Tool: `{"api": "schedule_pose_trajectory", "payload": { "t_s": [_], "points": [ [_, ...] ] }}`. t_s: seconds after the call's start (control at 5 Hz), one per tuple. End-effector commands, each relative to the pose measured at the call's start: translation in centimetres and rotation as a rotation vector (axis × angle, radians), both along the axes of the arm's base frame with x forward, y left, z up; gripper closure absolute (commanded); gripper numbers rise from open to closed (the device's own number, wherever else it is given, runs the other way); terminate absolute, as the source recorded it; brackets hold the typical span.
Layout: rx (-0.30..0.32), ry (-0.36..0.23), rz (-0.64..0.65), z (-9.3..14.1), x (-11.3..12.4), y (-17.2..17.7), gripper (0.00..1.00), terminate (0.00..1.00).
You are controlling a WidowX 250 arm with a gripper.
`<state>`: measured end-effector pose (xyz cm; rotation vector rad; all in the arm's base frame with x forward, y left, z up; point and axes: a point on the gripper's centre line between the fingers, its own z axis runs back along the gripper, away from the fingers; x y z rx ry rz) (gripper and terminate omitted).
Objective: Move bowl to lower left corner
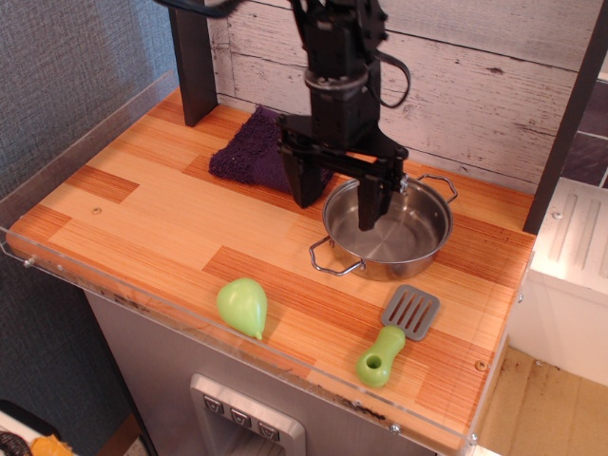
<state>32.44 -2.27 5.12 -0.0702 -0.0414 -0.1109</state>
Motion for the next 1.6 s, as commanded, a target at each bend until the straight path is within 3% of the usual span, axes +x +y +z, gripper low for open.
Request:
{"api": "schedule_pose_trajectory", "payload": {
  "t_s": [0.0, 0.2, 0.8, 1.0, 1.4],
  "points": [
    [0.051, -0.022, 0.007, 0.9, 2.9, 1.3, 0.00, 0.00],
    [0.062, -0.016, 0.010, 0.9, 2.8, 2.1, 0.00, 0.00],
    [0.084, 0.022, -0.026, -2.5, 2.6, 1.2, 0.00, 0.00],
    [0.083, 0.009, -0.031, -2.6, 2.5, 1.0, 1.00, 0.00],
    [0.074, -0.008, -0.019, -2.4, 2.4, 1.2, 1.00, 0.00]
  ]
}}
